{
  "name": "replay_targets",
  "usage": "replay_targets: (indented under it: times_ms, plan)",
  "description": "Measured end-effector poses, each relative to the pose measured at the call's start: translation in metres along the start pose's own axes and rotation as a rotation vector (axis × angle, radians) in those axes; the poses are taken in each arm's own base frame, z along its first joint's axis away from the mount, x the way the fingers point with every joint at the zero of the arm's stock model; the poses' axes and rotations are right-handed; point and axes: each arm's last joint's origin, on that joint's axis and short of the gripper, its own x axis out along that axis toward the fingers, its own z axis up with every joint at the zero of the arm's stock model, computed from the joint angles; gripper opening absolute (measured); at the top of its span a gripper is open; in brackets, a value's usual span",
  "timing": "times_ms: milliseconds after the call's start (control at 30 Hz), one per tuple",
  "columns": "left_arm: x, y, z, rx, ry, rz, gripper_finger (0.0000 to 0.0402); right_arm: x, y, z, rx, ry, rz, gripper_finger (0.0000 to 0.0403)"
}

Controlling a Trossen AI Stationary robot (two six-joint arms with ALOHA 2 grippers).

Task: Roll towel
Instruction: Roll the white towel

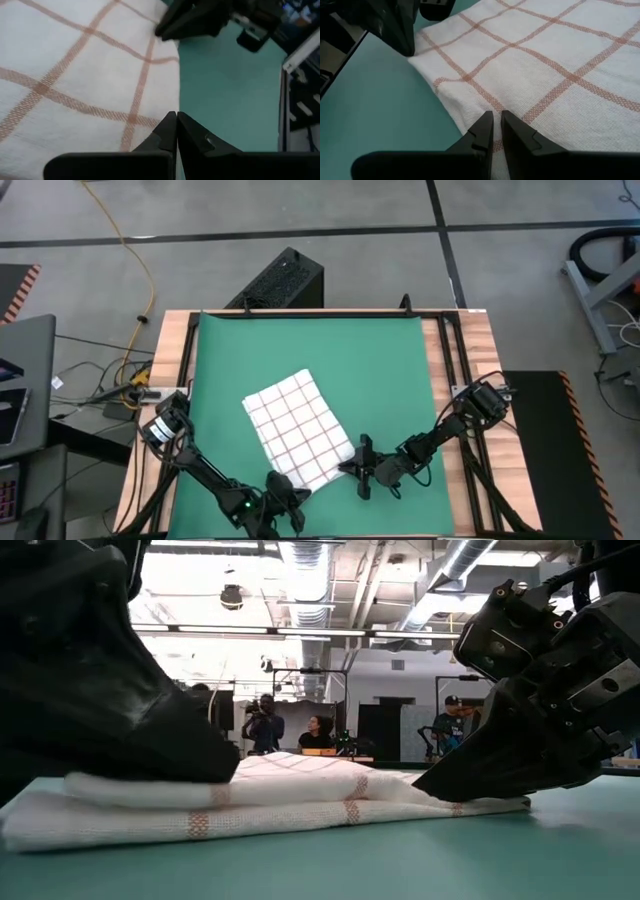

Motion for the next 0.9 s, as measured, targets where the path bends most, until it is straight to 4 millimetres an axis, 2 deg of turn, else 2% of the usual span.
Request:
replay_targets:
  times_ms: [133,233,400,567,700,767,900]
  plan:
    - [-0.001,0.005,-0.003,0.028,0.088,0.037,0.0,-0.001,0.001,0.001,0.002,-0.003,0.003,0.0065]
    - [-0.001,0.007,-0.003,0.05,0.126,0.048,0.0,-0.006,0.004,0.01,-0.018,-0.019,0.02,0.0065]
    - [0.0,0.007,-0.003,0.093,0.198,0.047,0.0,-0.026,0.013,0.035,-0.161,-0.049,0.082,0.0065]
    - [0.0,0.007,-0.004,0.136,0.242,0.038,0.0,-0.05,0.015,0.076,-0.283,-0.174,0.087,0.0065]
    - [0.001,0.007,-0.003,0.135,0.245,0.04,0.0,-0.052,-0.007,0.109,-0.313,-0.257,0.022,0.0064]
    - [0.001,0.007,-0.003,0.136,0.246,0.04,0.0,-0.043,-0.029,0.124,-0.279,-0.258,0.033,0.0059]
    - [0.001,0.007,-0.003,0.143,0.249,0.039,0.0,-0.015,-0.081,0.133,-0.264,-0.228,0.027,0.0036]
